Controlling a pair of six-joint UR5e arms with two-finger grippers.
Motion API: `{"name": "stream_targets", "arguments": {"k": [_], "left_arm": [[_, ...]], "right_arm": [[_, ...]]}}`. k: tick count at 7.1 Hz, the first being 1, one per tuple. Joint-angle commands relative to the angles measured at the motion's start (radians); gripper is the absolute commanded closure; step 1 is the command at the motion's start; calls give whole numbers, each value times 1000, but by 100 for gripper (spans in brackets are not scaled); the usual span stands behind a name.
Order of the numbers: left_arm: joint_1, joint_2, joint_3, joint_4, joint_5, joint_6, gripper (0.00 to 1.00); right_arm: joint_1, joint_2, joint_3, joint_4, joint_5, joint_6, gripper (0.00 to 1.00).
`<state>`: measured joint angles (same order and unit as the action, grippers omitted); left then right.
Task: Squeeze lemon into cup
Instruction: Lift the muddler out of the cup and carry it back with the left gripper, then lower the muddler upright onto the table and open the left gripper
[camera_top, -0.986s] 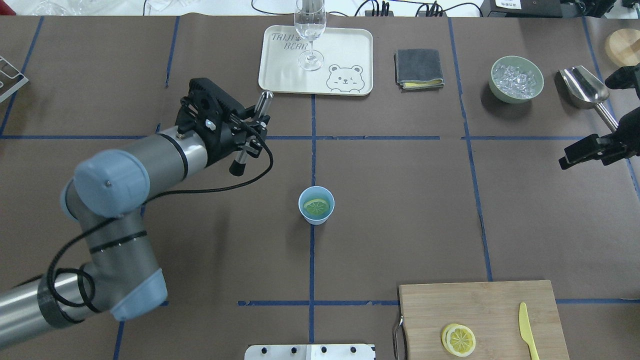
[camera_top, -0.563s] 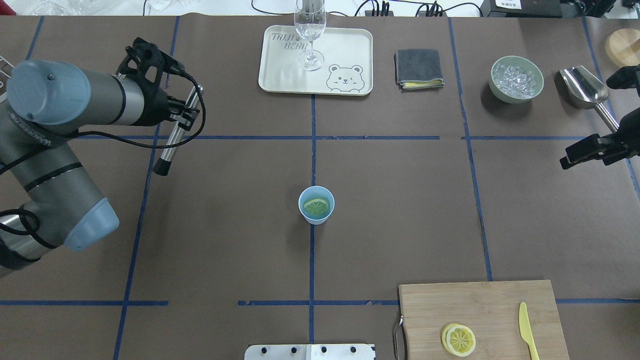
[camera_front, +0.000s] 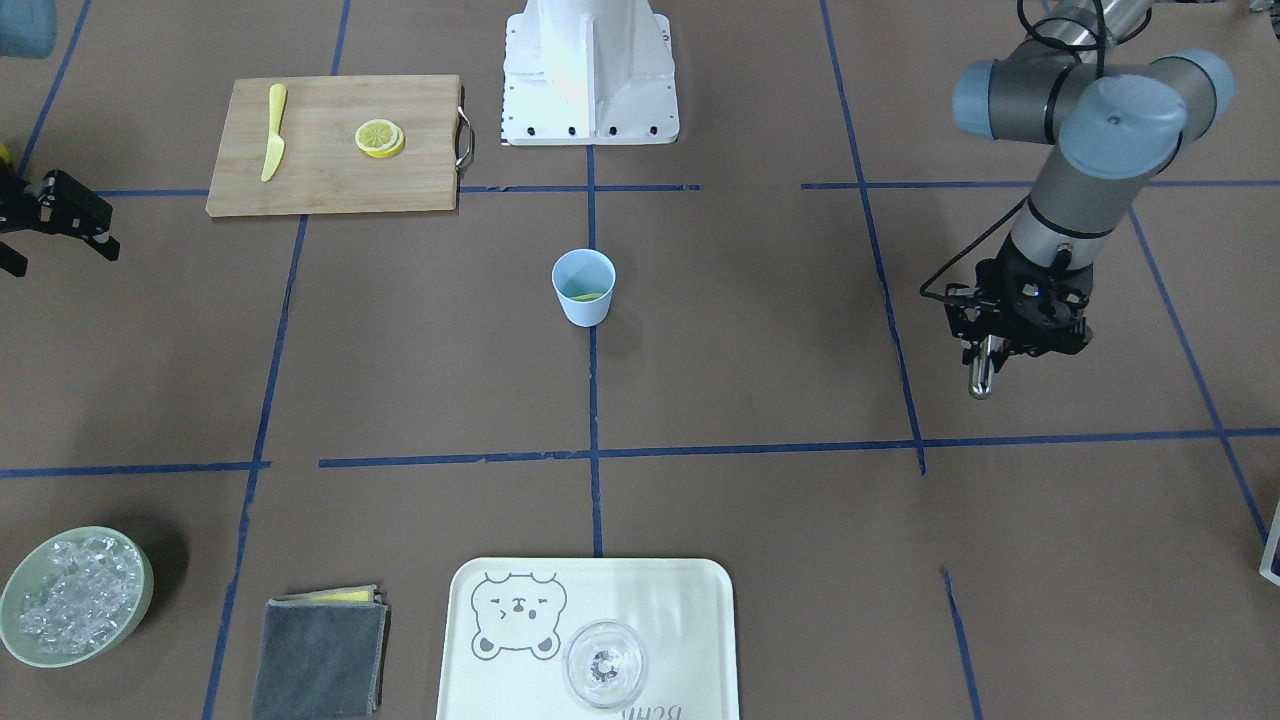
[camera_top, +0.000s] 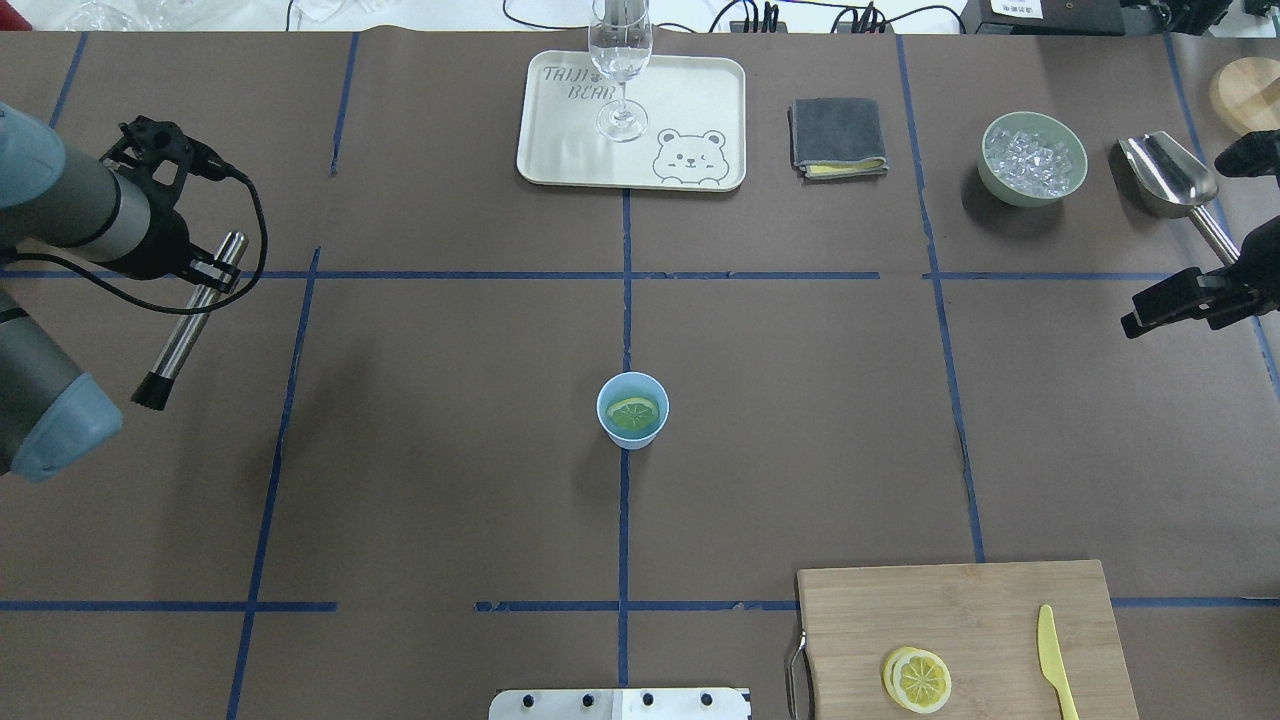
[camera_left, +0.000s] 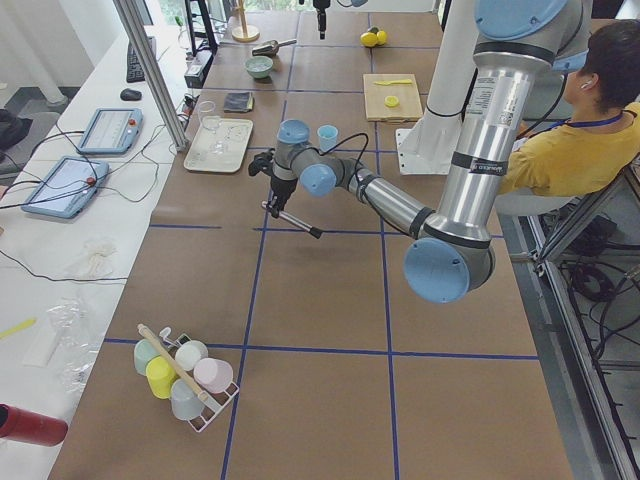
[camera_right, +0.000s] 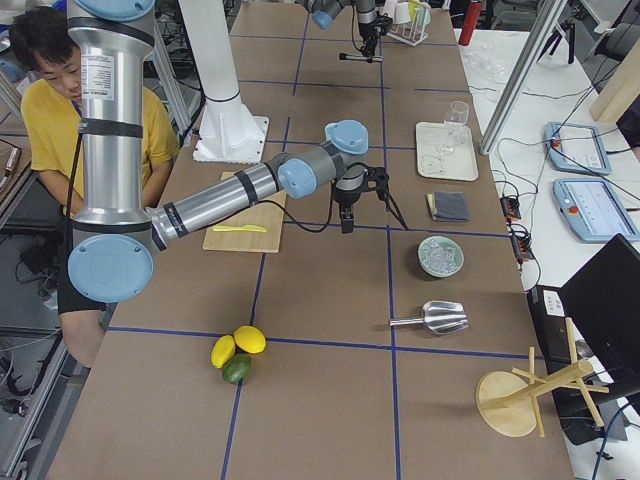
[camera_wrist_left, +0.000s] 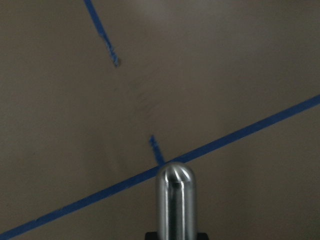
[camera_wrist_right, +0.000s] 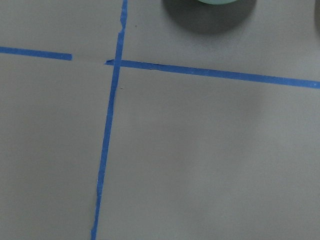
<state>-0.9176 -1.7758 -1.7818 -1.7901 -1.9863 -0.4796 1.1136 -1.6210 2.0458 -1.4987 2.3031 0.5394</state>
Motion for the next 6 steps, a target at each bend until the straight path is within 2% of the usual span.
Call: {"name": "stream_targets", "arguments": {"k": [1,3,5,6], "left_arm": [[-79,18,106,44,-192,-66,100],[-70,6,186,40,-209,-83,100],[-69,6,176,40,-209,-280,100],[-69,12,176,37,-209,-284,100]], "right_arm": [[0,-14,23,0,1,1,0],[0,-13,24,0,2,1,0],[0,-14,28,0,6,1,0],[0,-13,28,0,6,1,0]]}}
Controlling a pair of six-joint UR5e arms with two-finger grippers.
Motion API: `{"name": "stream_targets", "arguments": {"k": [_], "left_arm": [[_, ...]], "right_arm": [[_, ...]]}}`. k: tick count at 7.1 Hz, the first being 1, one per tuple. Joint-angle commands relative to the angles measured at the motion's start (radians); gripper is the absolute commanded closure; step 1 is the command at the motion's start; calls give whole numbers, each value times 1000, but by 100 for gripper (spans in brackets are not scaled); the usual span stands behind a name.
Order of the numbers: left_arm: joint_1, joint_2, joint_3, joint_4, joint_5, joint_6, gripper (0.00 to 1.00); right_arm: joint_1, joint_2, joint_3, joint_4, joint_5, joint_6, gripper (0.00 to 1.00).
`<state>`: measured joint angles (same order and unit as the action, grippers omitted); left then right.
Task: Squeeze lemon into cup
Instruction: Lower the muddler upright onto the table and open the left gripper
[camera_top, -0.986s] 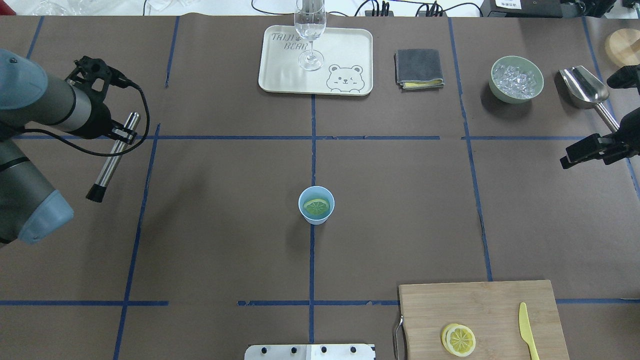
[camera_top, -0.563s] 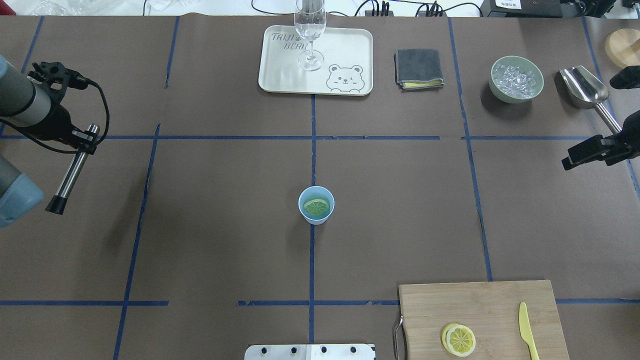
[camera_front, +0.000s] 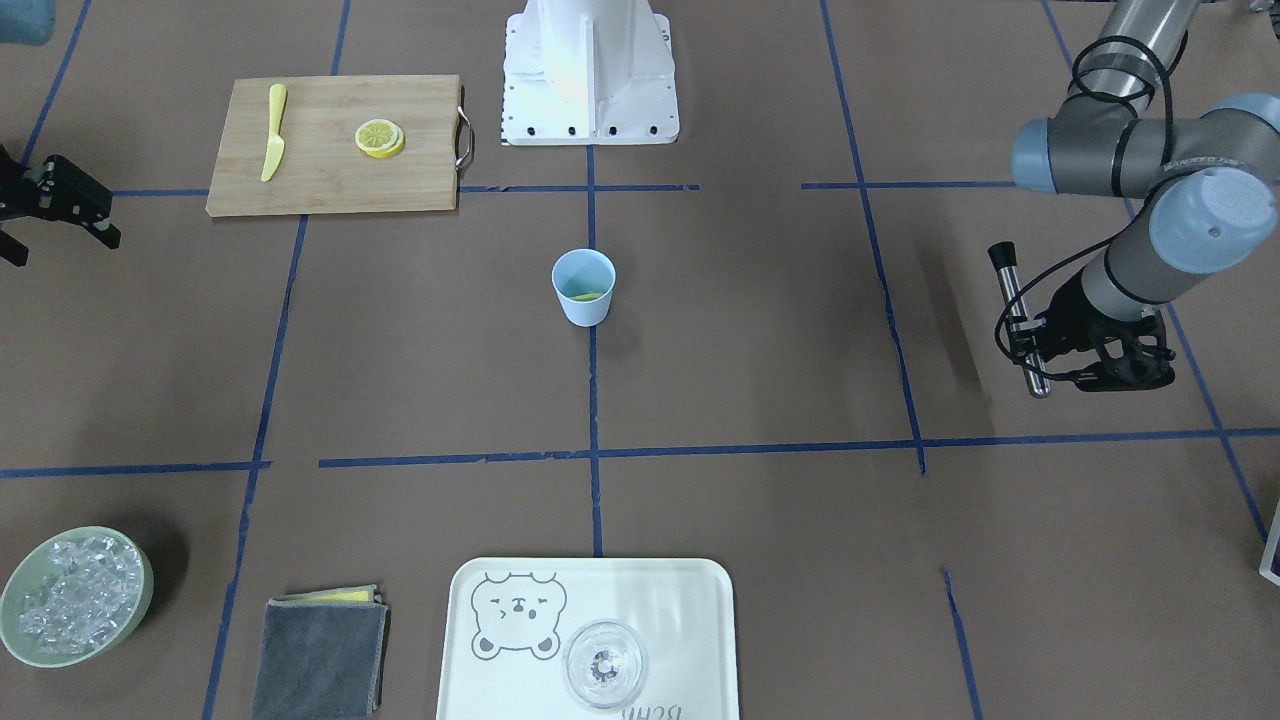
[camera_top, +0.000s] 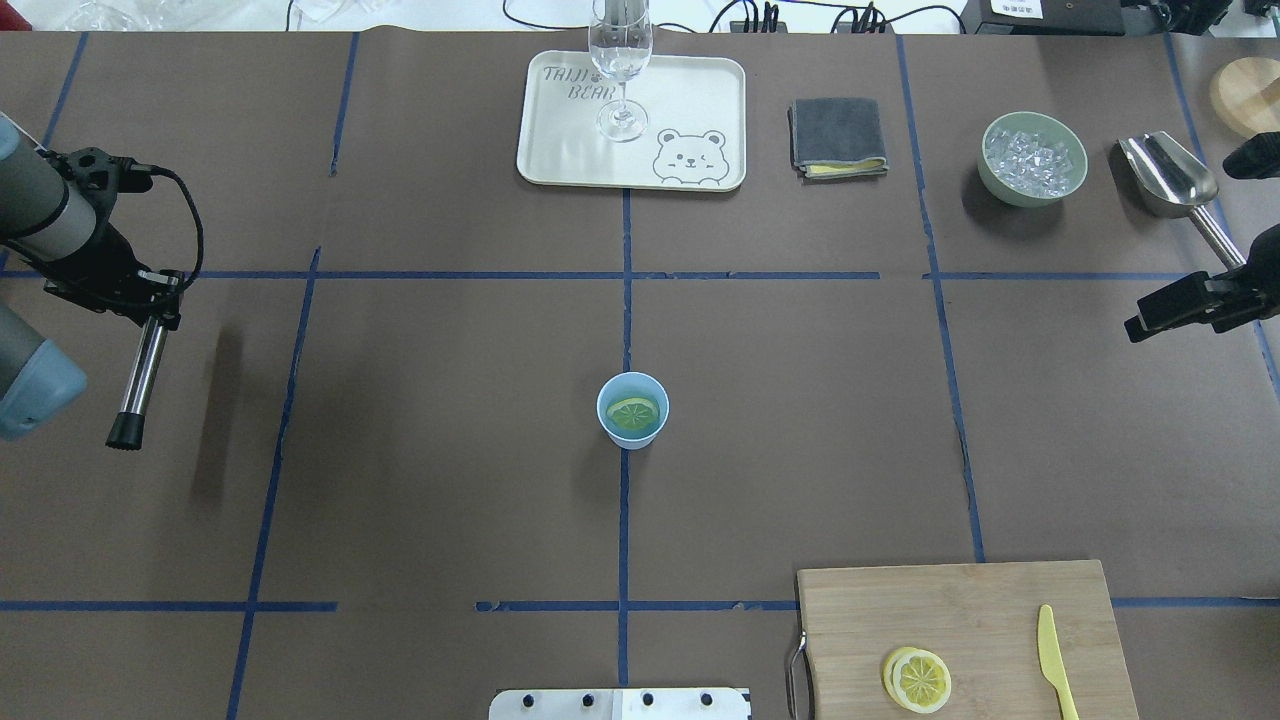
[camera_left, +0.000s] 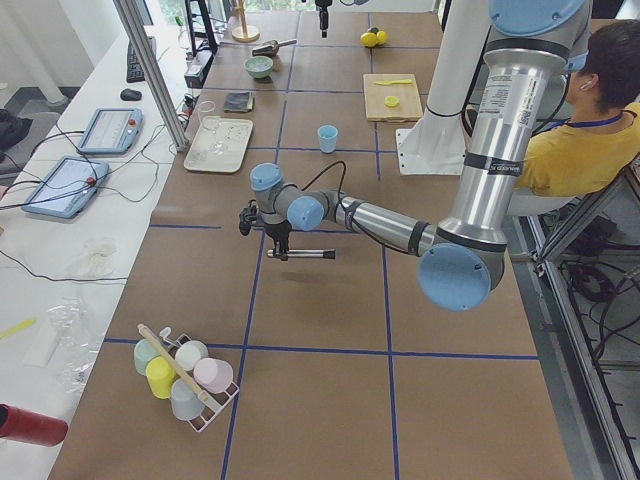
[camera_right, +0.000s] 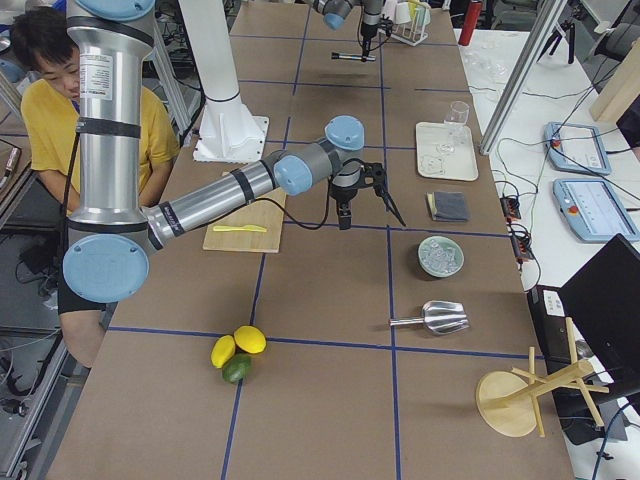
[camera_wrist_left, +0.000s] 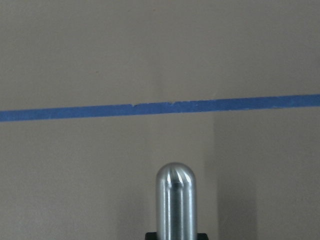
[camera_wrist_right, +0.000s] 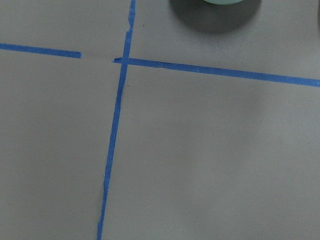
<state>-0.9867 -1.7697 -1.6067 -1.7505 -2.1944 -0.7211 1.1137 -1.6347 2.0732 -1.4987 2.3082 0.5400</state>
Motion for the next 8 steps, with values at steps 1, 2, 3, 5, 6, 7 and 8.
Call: {"name": "stream_targets", "arguments": {"k": [1,2,3,5,6,7,8], "left_arm": [[3,7,14,-29,1,-43,100],[41,7,13,-29,5,-44,100],[78,7,11,-29,11,-55,100],[97,7,-4,-29,13,-49,100],[106,7,-9,-30,13,-54,100],[111,7,-10,-30,13,-55,100],[115,7,-9,-30,15,-52,100]], "right_arm": [[0,0,4,0,0,2,0],[0,0,11,0,2,8,0],[0,0,10,-2,2,8,0],[0,0,12,0,2,8,0],[0,0,12,0,0,8,0],[0,0,10,0,0,8,0],[-1,0,8,0,0,8,0]]}}
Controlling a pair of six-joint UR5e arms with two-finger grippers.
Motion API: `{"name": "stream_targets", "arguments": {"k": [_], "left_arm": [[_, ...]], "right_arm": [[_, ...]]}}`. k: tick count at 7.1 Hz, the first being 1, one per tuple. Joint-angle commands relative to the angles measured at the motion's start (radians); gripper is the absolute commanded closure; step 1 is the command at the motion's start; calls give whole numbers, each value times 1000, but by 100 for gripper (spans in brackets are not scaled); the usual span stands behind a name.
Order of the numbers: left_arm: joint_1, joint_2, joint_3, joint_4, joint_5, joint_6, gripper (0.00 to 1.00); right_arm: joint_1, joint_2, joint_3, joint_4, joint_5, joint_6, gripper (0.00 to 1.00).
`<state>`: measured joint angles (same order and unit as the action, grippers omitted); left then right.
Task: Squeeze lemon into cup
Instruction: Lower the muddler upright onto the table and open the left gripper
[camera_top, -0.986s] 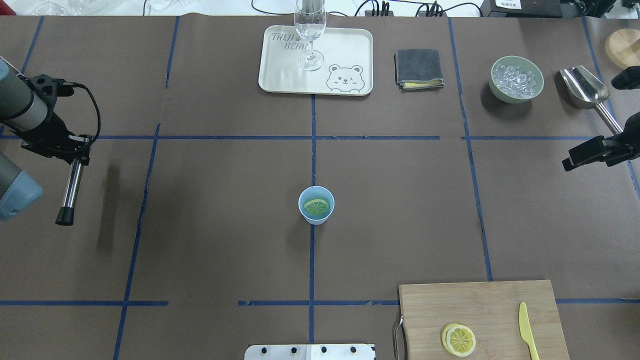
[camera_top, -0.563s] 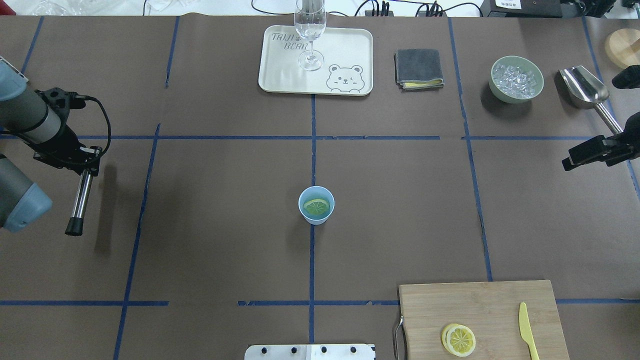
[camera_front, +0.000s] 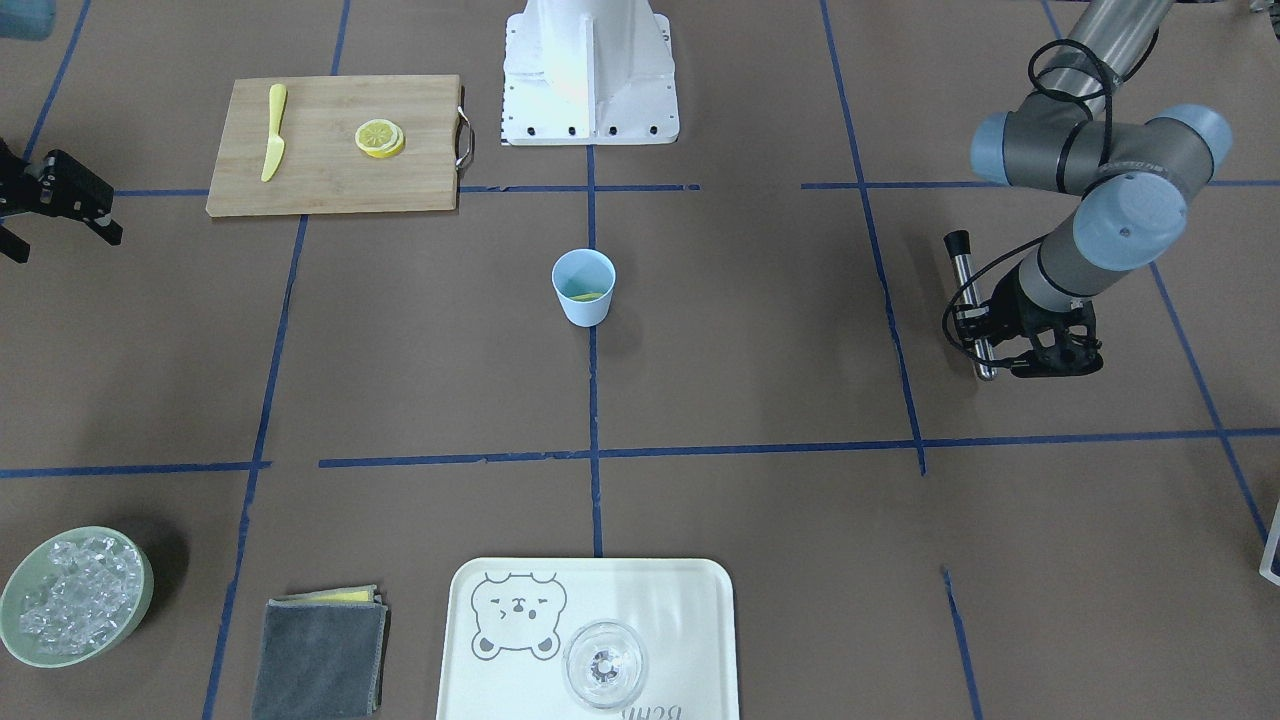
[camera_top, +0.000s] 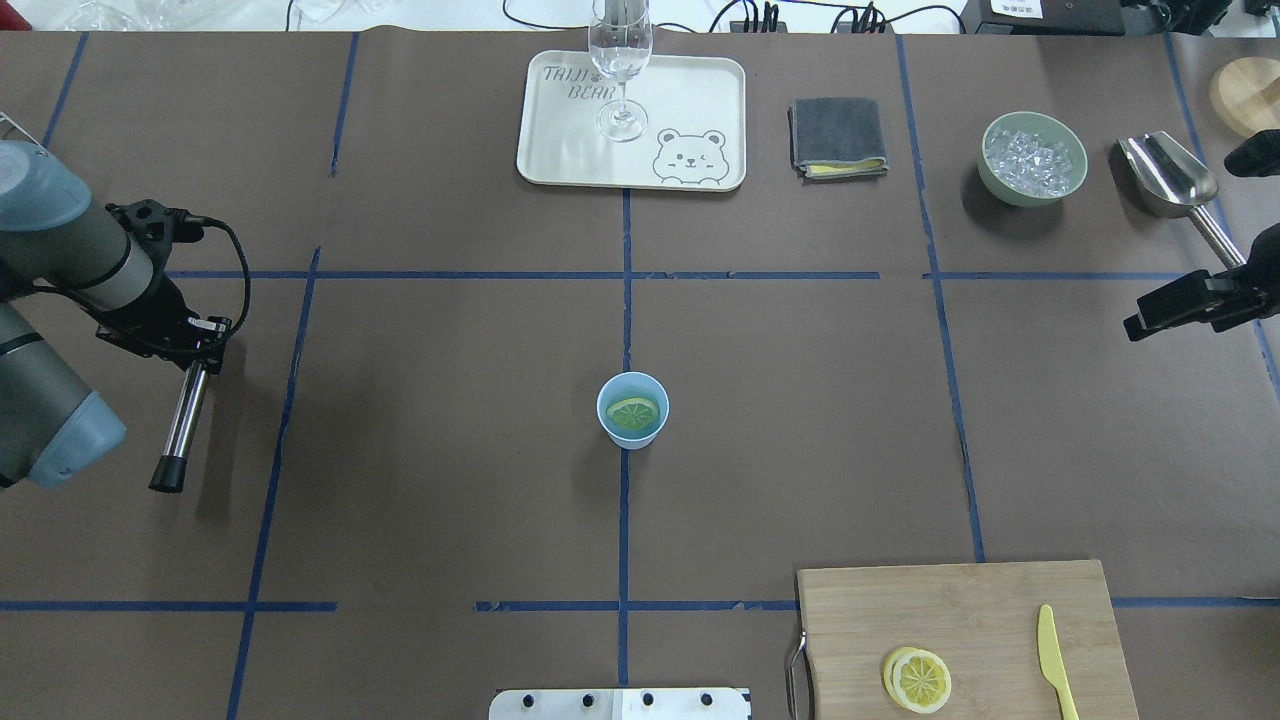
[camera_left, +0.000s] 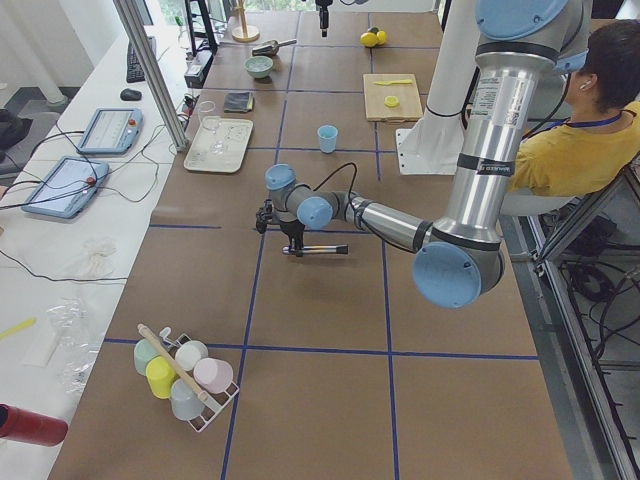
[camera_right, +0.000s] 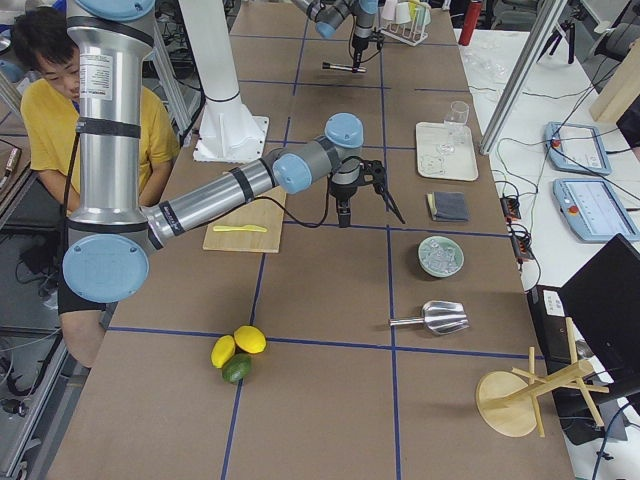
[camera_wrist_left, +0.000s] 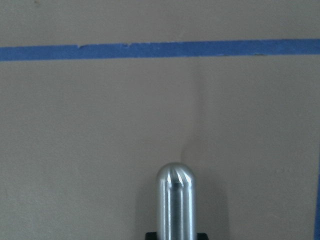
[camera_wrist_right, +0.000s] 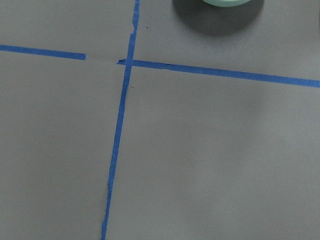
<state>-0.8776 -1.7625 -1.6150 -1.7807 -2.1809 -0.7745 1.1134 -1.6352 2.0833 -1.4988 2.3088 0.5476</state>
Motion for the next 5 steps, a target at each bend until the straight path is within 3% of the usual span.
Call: {"name": "stream_targets", "arguments": {"k": [1,5], "left_arm": [[17,0,1,1,1,1,100],[32,-2,-2,1,10,11,98]], "right_arm": [[0,0,1,0,0,0,0],[0,0,8,0,1,-2,0]]}}
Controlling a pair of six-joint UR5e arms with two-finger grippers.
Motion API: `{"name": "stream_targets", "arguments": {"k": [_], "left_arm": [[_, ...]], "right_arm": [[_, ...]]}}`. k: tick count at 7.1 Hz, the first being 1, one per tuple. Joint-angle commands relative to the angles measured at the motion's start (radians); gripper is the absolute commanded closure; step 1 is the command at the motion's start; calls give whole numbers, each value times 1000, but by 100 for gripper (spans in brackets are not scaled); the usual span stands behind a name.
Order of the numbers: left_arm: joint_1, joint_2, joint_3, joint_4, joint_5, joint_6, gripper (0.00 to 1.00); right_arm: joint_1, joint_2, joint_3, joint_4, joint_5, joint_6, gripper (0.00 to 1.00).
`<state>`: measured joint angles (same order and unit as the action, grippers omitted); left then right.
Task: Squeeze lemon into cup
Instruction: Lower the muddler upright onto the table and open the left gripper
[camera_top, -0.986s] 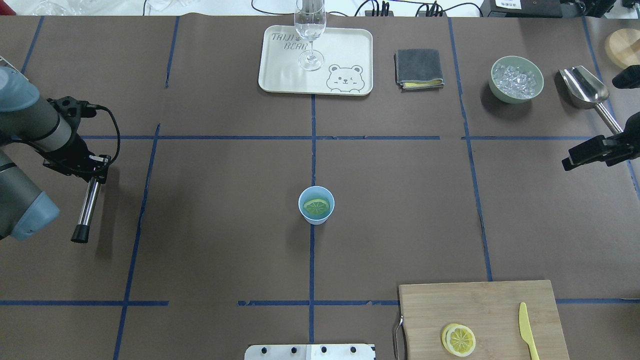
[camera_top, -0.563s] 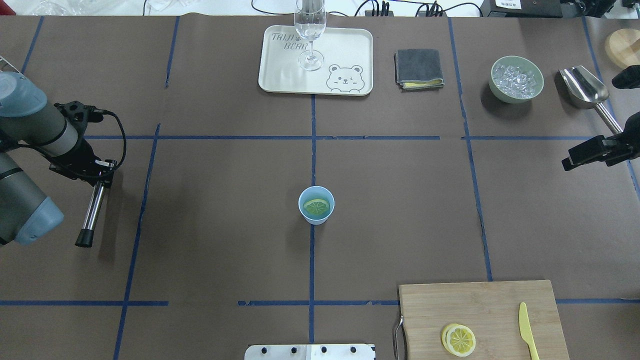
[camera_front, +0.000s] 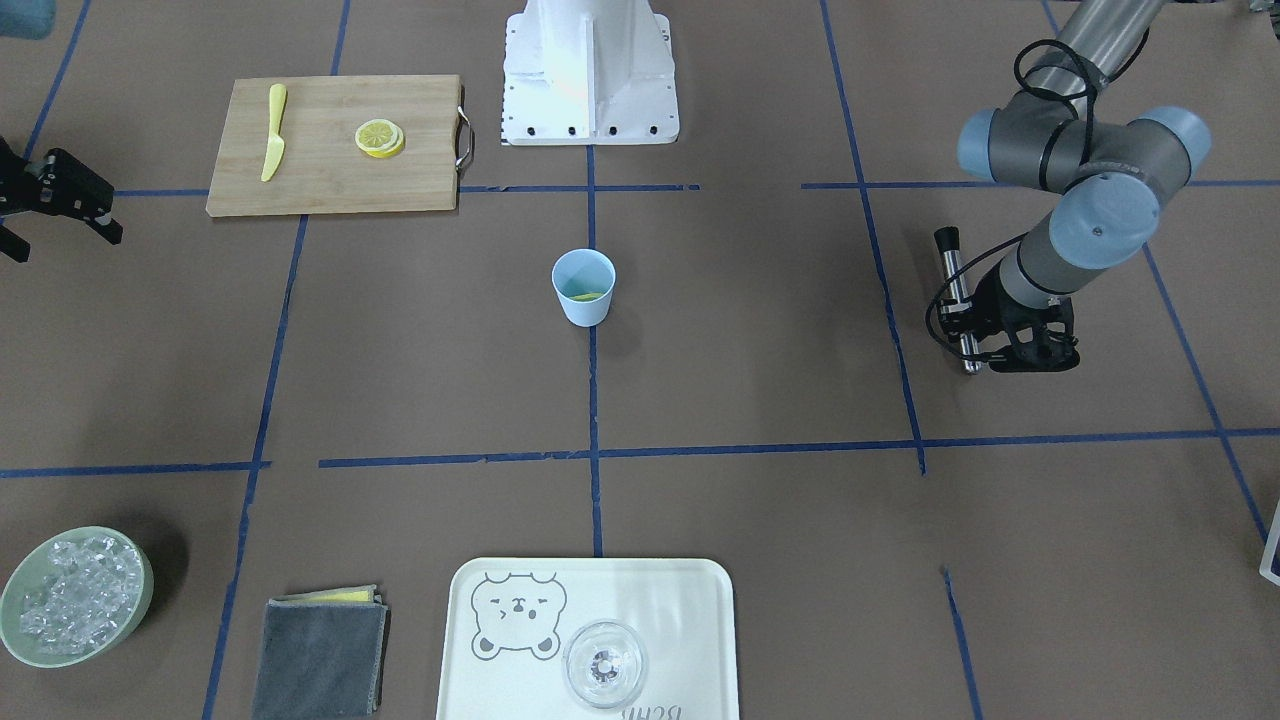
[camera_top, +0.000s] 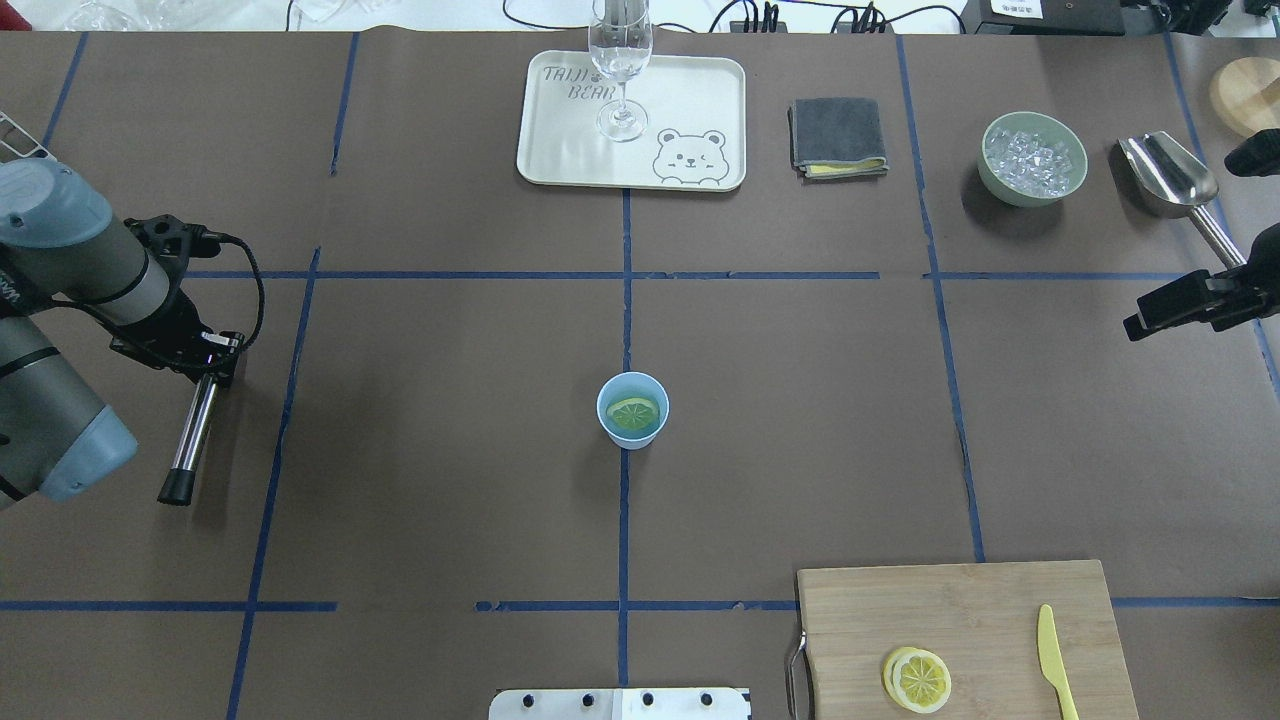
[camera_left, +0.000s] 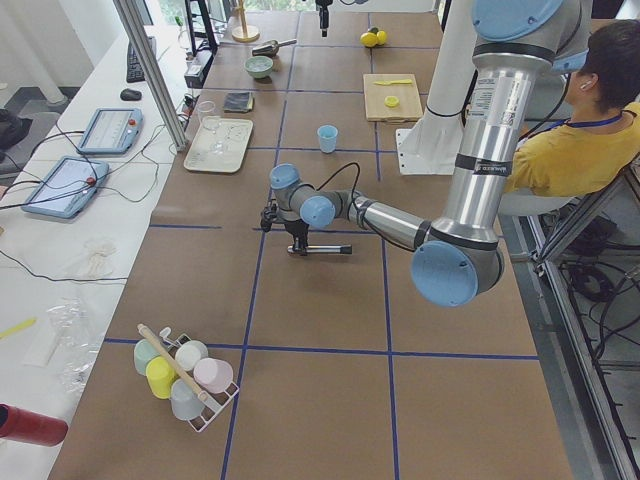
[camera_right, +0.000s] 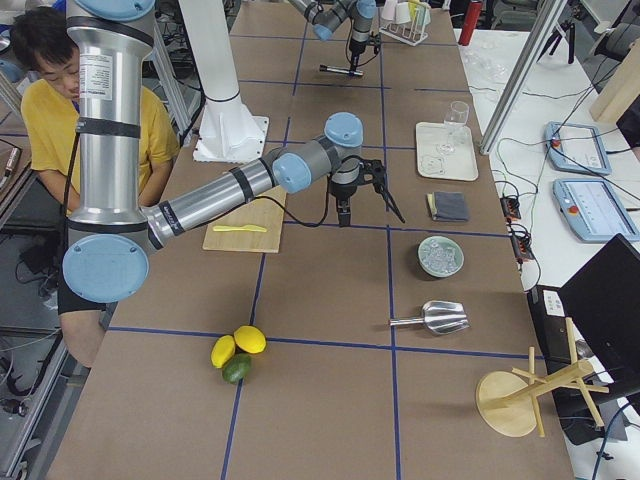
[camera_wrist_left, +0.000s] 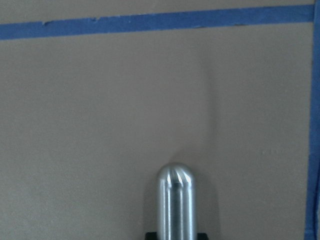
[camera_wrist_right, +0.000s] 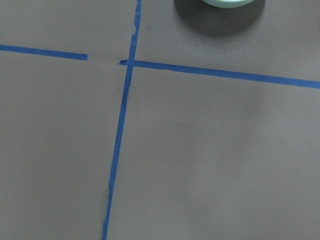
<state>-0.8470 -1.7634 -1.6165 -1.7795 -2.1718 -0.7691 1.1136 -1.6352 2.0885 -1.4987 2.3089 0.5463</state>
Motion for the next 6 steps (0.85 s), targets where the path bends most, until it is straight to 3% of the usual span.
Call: {"name": "stream_targets", "arguments": {"k": [1,2,3,4,6], "left_arm": [[2,-1,0,2,1,1,72],[2,-2,-2,3,1,-7,28],[-3,1,-29,9,1,-9,18],[-9,21,-67,15,3,-9,0],[-83,119,-257,15,1,8,0]], "right_arm": [[-1,0,1,0,0,0,0],[0,0,1,0,1,0,0],[0,0,1,0,1,0,0],[0,0,1,0,1,0,0],[18,5,-16,-5,-11,-8,0]]}}
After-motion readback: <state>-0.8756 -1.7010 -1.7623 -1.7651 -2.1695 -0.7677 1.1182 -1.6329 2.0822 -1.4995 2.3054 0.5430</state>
